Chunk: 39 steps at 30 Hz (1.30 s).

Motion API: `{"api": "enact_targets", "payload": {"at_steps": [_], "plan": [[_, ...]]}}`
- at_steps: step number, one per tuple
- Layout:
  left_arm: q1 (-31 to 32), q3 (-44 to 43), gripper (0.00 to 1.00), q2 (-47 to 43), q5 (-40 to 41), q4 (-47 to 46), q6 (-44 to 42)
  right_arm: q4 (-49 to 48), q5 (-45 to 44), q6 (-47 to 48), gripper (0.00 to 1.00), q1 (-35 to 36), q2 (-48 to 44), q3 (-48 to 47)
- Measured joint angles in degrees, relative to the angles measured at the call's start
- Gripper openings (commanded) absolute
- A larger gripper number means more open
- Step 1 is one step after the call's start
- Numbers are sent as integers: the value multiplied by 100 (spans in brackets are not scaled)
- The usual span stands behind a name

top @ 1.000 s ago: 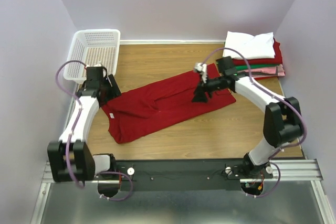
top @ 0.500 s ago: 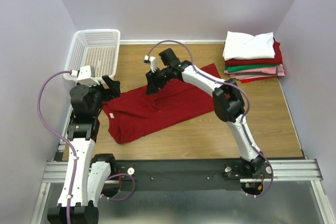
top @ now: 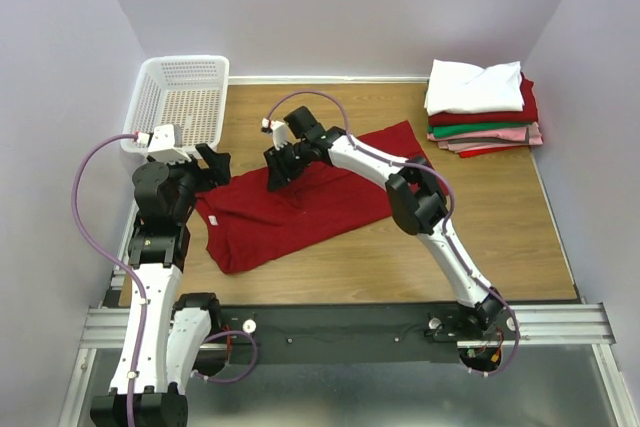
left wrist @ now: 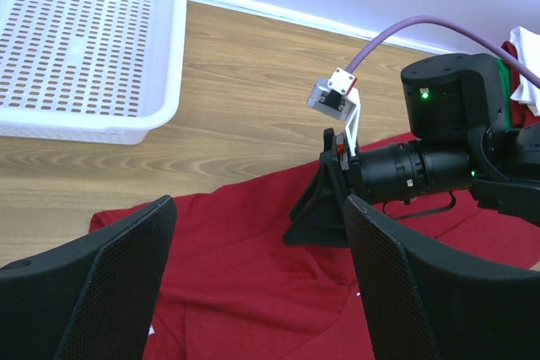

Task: Fold and stack the t-shirts
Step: Fold the tshirt

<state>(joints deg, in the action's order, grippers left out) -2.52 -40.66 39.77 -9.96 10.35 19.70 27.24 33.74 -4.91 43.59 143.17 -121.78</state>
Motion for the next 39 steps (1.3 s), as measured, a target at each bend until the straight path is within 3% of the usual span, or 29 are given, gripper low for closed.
{"api": "enact_targets", "payload": {"at_steps": [12, 39], "plan": [[2, 0, 87, 0, -20, -7, 0, 4, -155, 28, 1, 146, -4, 0], [2, 0, 87, 0, -20, -42, 0, 90, -1491, 424, 1, 129, -708, 391]]}}
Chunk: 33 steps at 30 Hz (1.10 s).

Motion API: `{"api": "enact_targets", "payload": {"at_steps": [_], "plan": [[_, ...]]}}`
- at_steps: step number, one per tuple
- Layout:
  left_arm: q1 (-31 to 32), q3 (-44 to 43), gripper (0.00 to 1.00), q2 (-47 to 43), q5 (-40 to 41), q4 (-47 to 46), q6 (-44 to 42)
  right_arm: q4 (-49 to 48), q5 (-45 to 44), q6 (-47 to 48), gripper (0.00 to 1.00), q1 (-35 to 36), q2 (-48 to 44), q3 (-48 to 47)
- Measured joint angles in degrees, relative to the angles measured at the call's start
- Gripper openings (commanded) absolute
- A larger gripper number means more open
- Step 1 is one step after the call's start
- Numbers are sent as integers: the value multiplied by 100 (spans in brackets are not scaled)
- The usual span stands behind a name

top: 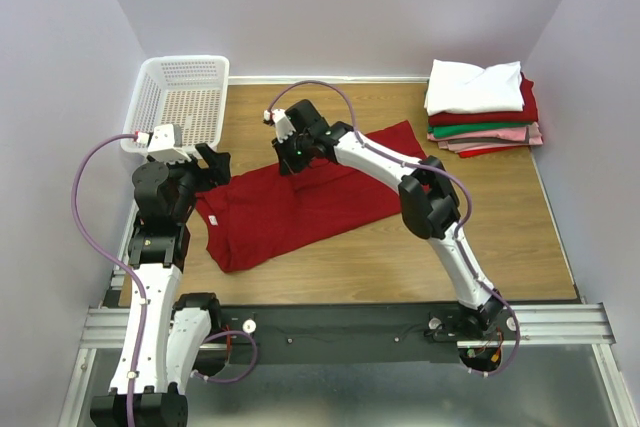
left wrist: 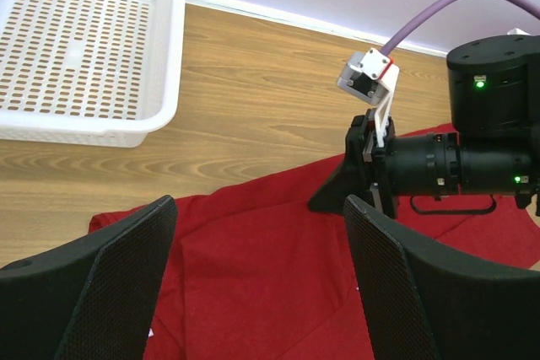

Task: Fold and stack the t-shirts
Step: Fold the tshirt

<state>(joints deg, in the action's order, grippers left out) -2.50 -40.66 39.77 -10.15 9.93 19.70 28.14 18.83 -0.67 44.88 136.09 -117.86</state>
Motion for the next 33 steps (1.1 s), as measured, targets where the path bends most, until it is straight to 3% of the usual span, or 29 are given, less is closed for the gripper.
{"api": "enact_targets", "payload": {"at_steps": [13, 15, 19, 20, 27, 30, 33], "plan": [[0, 0, 87, 0, 0, 0, 0, -7, -446, 140, 29, -87, -164, 162], [0, 0, 87, 0, 0, 0, 0, -7, -522, 162, 37, -188, -208, 184], [0, 0, 87, 0, 0, -2, 0, -22, -372, 417, 75, -654, -470, 319], [0, 0, 87, 0, 0, -2, 0, -33, -162, 531, 78, -796, -568, 400], [0, 37, 87, -2, -2, -20, 0, -96, 2116, 1499, 81, -2474, -1661, 1631], [0, 44, 87, -9, -9, -57, 0, 203, 2358, 2599, 83, -2879, -2546, 2702], [0, 55, 87, -15, -66, -90, 0, 579, 2402, 3692, 87, -2769, -3473, 3707]]}}
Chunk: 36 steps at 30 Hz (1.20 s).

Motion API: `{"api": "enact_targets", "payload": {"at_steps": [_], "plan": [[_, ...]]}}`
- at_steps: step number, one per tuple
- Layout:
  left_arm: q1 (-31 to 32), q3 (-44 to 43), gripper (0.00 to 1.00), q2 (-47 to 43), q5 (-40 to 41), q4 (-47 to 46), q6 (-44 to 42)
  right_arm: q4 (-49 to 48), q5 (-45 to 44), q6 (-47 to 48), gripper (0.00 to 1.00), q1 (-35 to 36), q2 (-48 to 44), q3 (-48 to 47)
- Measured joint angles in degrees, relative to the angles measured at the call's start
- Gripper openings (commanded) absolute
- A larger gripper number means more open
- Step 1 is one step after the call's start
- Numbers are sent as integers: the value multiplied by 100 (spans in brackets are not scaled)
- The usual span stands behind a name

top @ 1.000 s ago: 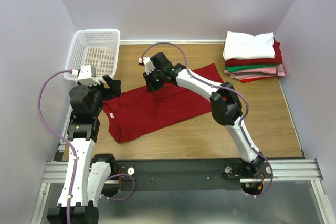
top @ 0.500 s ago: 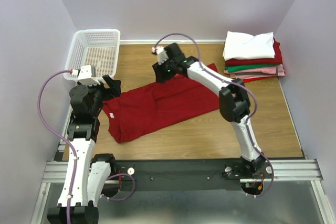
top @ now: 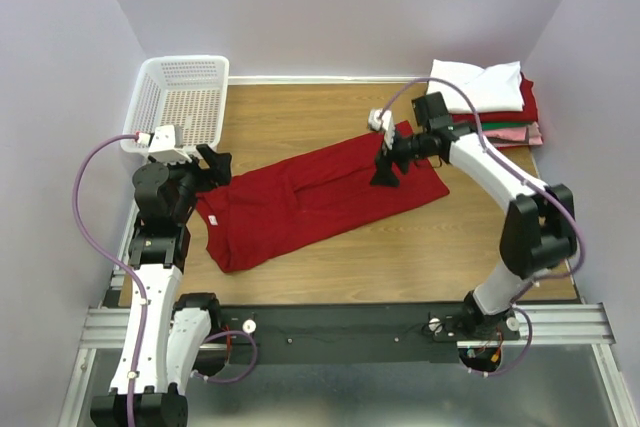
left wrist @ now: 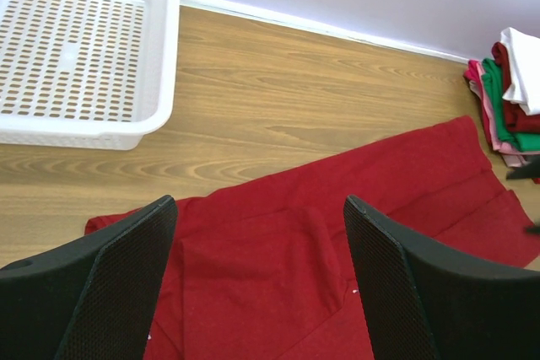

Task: Fold and stack the t-shirts
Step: Fold the tshirt

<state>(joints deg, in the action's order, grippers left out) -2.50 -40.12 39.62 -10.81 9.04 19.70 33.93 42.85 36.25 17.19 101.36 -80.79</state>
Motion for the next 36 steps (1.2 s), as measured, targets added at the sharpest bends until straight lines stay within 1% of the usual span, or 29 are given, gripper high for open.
{"api": "enact_targets", "payload": {"at_steps": [1, 5, 11, 19, 36], "plan": [[0, 9, 87, -7, -17, -11, 0, 52, 17, 527, 88, 94, -433, 503], [9, 39, 87, -9, -66, -31, 2, 315, 11, 1650, 88, 256, -1460, 1744], [37, 61, 87, -31, -92, -39, 2, 481, -42, 2247, 89, 221, -1952, 2557], [37, 63, 87, -101, -144, -44, 4, 496, -396, 2529, 89, 221, -2218, 2809], [103, 76, 87, -177, -179, -120, 4, 304, -1547, 3097, 87, 219, -2179, 2999]]}}
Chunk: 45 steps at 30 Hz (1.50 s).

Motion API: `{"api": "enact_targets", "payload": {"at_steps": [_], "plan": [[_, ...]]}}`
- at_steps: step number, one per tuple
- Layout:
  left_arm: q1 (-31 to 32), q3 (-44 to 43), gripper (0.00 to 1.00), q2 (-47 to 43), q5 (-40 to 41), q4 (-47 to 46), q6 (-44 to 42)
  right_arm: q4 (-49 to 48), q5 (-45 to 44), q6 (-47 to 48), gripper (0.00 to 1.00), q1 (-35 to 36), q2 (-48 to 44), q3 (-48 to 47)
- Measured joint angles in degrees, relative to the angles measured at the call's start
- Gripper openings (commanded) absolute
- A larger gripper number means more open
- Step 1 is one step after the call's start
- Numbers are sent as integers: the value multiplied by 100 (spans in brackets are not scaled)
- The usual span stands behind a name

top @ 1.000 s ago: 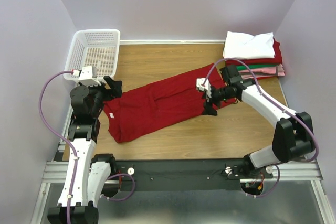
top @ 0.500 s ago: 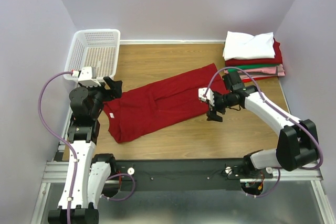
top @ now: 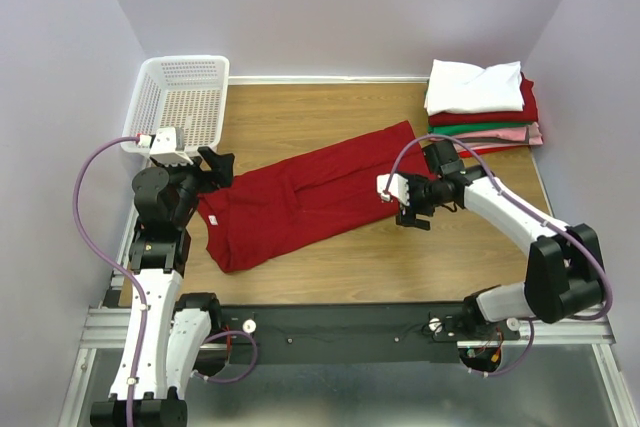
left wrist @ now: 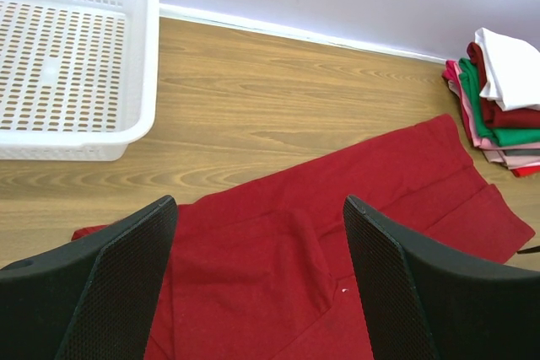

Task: Fold and stack the t-shirts
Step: Fold the tshirt

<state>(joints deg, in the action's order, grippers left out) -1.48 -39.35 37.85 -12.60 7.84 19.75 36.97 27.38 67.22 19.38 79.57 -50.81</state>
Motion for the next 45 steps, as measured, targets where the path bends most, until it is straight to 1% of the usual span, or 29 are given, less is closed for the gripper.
{"api": "enact_targets", "payload": {"at_steps": [4, 7, 12, 16, 18, 19, 24, 25, 27, 28, 29, 31, 35, 38, 42, 45], "plan": [[4, 7, 87, -9, 0, -2, 0, -157, -214, 157, 84, -63, 164, 0], [7, 7, 87, -22, -2, -2, 0, -289, -382, 254, 84, -105, 404, 0], [7, 9, 87, -39, -4, -2, 0, -470, -555, 337, 76, -186, 833, -15], [9, 13, 87, -42, -4, -4, 0, -584, -636, 337, 68, -225, 1128, -68], [11, 24, 87, -46, -7, -4, 0, -601, -660, 332, 61, -225, 1261, -136], [11, 28, 87, -48, -4, -4, 0, -647, -686, 323, 55, -225, 1298, -168], [11, 31, 87, -50, -7, -4, 0, -835, -726, 282, 43, -225, 1458, -267], [11, 31, 87, -50, -7, -4, 0, -890, -739, 269, 36, -225, 1467, -267], [11, 31, 87, -57, -7, -4, 0, -964, -745, 243, 28, -225, 1491, -264], [11, 31, 87, -59, -7, -4, 0, -997, -743, 236, 18, -225, 1512, -264], [11, 31, 87, -61, -7, -4, 0, -1036, -748, 232, 15, -225, 1519, -264], [11, 31, 87, -66, -7, -4, 0, -1073, -754, 195, 0, -225, 1541, -256], [11, 31, 87, -76, -7, -4, 0, -1187, -752, 184, 0, -225, 1473, -146], [11, 33, 87, -90, -7, -4, -2, -1139, -741, 223, 0, -227, 1213, 107], [11, 33, 87, -107, -9, -7, 0, -627, -708, 391, 0, -227, 503, 573], [11, 39, 87, -116, -9, -9, 0, 31, -697, 590, 1, -229, -188, 870]]}}
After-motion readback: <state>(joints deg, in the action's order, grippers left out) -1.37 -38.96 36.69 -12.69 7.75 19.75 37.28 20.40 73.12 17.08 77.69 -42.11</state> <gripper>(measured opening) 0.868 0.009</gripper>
